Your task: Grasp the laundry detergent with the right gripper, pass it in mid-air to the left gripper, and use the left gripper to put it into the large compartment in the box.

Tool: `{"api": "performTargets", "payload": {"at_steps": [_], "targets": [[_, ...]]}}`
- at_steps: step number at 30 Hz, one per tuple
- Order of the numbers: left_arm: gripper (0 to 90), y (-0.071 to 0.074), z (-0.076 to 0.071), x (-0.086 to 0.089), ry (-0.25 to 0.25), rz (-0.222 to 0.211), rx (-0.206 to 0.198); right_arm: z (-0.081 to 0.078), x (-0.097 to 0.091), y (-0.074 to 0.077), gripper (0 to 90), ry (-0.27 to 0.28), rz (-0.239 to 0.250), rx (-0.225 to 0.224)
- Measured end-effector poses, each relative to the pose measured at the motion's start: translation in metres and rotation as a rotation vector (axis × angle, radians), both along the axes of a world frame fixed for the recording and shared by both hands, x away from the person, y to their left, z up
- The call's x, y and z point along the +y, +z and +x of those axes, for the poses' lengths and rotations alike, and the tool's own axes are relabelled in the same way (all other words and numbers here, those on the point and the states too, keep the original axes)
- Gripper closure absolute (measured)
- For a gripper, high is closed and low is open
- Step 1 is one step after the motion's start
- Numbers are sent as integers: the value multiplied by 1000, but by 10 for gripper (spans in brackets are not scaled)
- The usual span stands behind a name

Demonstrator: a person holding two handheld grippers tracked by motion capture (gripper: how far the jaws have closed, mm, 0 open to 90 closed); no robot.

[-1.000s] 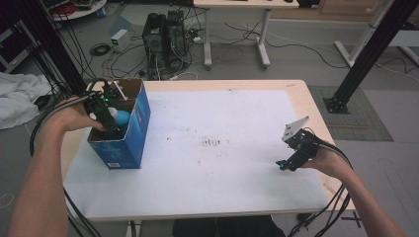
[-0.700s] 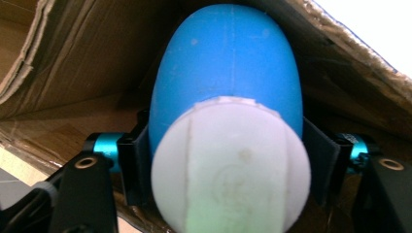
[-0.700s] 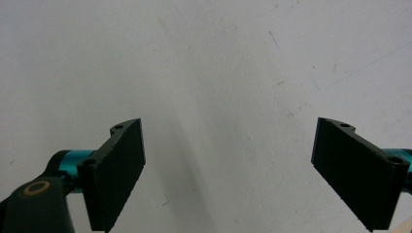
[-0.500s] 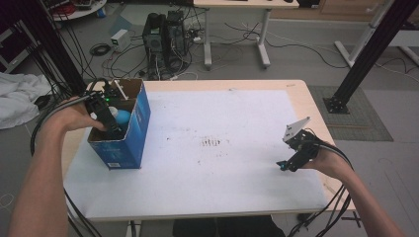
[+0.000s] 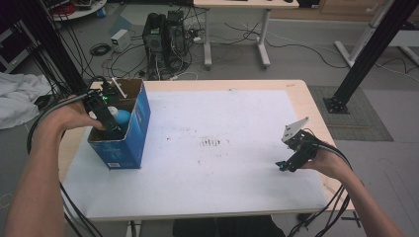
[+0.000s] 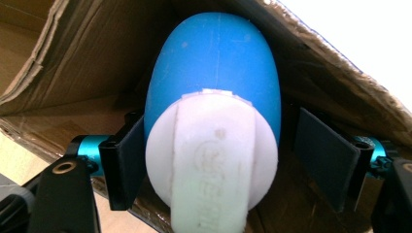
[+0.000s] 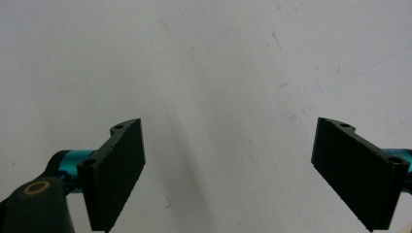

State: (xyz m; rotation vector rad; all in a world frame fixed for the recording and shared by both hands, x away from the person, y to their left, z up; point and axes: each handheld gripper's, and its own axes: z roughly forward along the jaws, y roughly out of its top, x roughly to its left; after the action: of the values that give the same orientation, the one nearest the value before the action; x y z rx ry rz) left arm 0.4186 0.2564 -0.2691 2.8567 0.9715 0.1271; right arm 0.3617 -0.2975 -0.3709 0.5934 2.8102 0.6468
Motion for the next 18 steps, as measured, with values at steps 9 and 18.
{"api": "performTargets", "payload": {"at_steps": [9, 18], "targets": [[206, 11, -1, -1, -2, -5, -28, -1, 0, 0, 114, -13, -2, 7], [177, 21, -2, -2, 1, 10, -53, -2, 0, 0, 114, -9, 3, 2]]}}
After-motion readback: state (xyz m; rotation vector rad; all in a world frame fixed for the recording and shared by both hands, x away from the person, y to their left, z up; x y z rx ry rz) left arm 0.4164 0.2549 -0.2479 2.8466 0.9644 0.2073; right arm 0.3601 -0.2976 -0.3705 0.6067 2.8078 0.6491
